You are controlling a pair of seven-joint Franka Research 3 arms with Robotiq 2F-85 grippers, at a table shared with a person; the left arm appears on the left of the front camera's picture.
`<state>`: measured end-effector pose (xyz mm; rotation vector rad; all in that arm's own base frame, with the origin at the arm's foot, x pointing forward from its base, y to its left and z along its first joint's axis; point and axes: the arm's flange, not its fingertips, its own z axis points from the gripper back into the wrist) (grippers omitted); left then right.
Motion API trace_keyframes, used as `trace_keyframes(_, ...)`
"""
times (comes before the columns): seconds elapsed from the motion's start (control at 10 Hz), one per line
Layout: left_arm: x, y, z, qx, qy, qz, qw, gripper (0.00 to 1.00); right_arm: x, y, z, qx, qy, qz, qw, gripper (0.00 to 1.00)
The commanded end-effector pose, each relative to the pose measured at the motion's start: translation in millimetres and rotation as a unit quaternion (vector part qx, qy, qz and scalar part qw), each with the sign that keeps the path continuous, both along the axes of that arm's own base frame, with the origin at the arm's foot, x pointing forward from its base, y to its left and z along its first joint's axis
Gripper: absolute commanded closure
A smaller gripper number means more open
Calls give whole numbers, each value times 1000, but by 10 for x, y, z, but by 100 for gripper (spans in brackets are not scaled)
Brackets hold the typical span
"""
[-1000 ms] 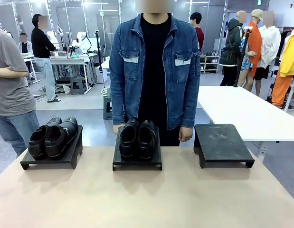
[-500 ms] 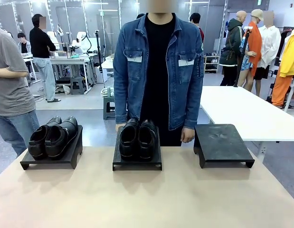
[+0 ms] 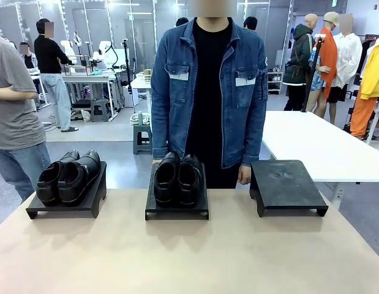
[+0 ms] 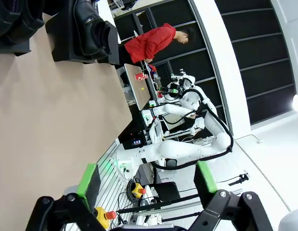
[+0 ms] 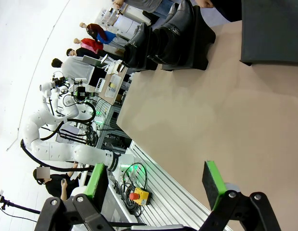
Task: Place the shoes on the stand as instructed by the person.
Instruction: Pick up another pair of Shoes and place it on the Shoes Stand indicated by the person.
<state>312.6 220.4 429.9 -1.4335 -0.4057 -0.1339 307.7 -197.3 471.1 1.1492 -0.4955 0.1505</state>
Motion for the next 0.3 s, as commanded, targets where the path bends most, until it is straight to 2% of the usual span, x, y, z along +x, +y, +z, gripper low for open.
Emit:
trace_keyframes(0.0, -43, -29, 28, -4, -12, -3, 1000, 0, -4, -1, 10, 2, -7, 2, 1000, 0)
trace_keyframes(0.2, -43, -29, 28, -4, -12, -3, 1000, 0, -4, -1, 10, 2, -7, 2, 1000, 0)
